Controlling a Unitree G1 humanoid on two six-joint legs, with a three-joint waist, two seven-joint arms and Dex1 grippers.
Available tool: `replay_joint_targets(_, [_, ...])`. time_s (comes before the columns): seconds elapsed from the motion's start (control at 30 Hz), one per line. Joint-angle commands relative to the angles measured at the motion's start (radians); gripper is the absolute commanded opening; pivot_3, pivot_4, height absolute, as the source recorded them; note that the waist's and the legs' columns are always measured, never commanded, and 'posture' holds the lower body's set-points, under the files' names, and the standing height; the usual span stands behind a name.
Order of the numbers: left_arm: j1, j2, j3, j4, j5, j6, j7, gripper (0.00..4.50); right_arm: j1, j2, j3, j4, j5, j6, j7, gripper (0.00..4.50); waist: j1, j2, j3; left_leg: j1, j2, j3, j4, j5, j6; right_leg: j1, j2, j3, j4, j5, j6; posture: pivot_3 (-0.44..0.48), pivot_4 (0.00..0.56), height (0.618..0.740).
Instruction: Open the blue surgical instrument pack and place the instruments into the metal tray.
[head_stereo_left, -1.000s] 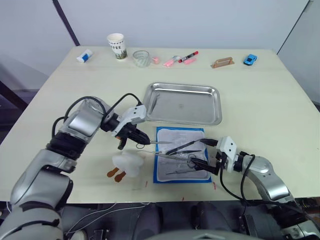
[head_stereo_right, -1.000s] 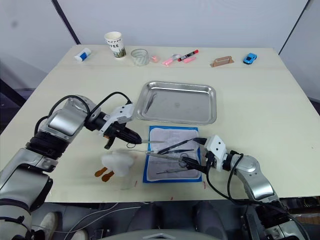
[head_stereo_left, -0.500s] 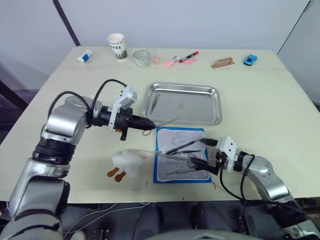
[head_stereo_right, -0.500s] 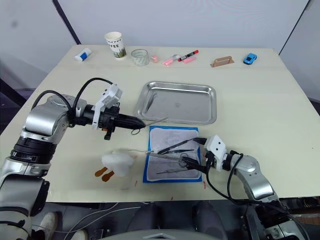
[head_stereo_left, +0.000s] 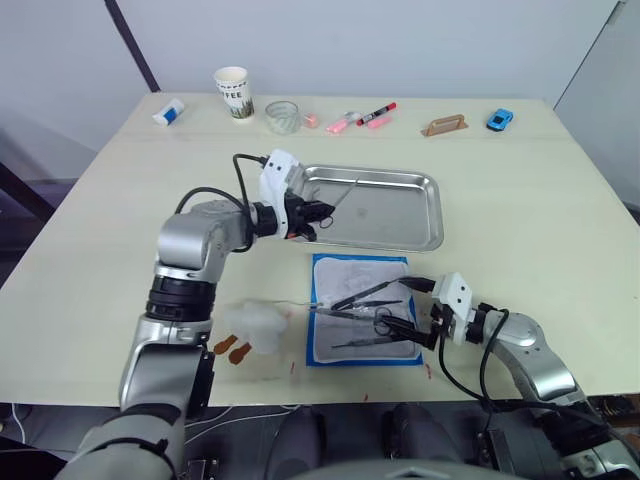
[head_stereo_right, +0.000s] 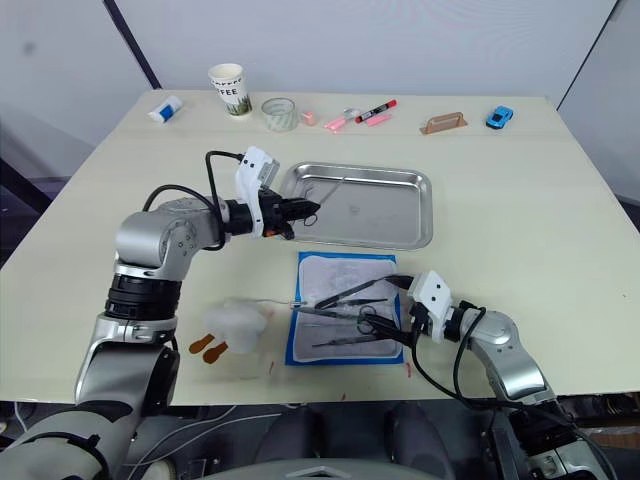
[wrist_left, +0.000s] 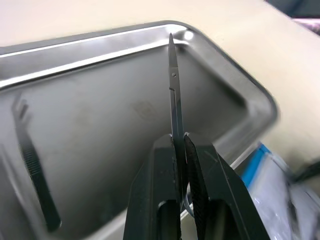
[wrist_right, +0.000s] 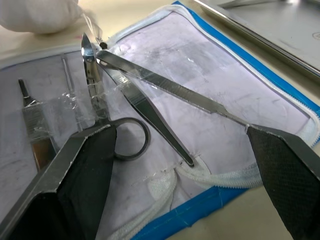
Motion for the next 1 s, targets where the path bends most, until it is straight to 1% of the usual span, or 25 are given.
replay_joint_targets(0.03, [-0.026, -0.051, 0.044, 0.016, 0.032, -0.027, 0.123, 0.08, 0.053, -0.003, 0.039, 0.059, -0.049, 0.045, -0.009, 4.5, 0.002, 0.0, 0.0, 0.0, 0.0, 0.0, 0.0, 0.0, 0.0, 0.0, 0.0, 0.0, 0.0, 0.0, 0.0, 0.0, 0.15, 0.718])
replay_joint_targets(0.17, [-0.028, -0.1, 0.046, 0.059, 0.077, -0.058, 0.223, 0.08, 0.058, -0.011, 0.032, 0.048, -0.047, 0.048, -0.005, 4.5, 0.003, 0.0, 0.0, -0.001, 0.0, 0.0, 0.0, 0.0, 0.0, 0.0, 0.0, 0.0, 0.0, 0.0, 0.0, 0.0, 0.15, 0.718])
replay_joint_targets(0.47, [-0.055, -0.158, 0.027, 0.165, 0.144, -0.129, 0.323, 0.08, 0.062, -0.018, 0.025, 0.043, -0.048, 0.048, -0.004, 4.5, 0.007, 0.0, 0.001, -0.001, -0.001, 0.0, 0.0, 0.0, 0.0, 0.0, -0.002, -0.001, 0.0, 0.0, 0.0, 0.0, 0.15, 0.718])
replay_joint_targets(0.67, [-0.071, -0.183, 0.01, 0.205, 0.179, -0.09, 0.365, 0.08, 0.063, -0.02, 0.024, 0.044, -0.051, 0.047, -0.004, 4.5, 0.006, 0.0, 0.001, -0.001, -0.001, 0.0, 0.0, 0.0, 0.0, 0.0, -0.002, -0.001, 0.0, 0.0, 0.0, 0.0, 0.15, 0.718])
replay_joint_targets(0.83, [-0.078, -0.185, -0.009, 0.221, 0.204, -0.095, 0.363, 0.08, 0.065, -0.024, 0.023, 0.043, -0.053, 0.047, -0.006, 4.5, 0.006, 0.0, 0.001, -0.001, -0.002, 0.0, 0.0, 0.0, 0.0, 0.0, -0.002, -0.001, 0.0, 0.0, 0.0, 0.0, 0.15, 0.718])
replay_joint_targets(1.0, [-0.088, -0.204, 0.0, 0.252, 0.211, -0.118, 0.382, 0.08, 0.067, -0.026, 0.024, 0.043, -0.059, 0.046, -0.009, 4.5, 0.007, 0.0, 0.001, -0.001, -0.002, 0.0, 0.0, 0.0, -0.001, 0.0, -0.002, -0.001, 0.0, 0.0, 0.0, 0.0, 0.15, 0.718])
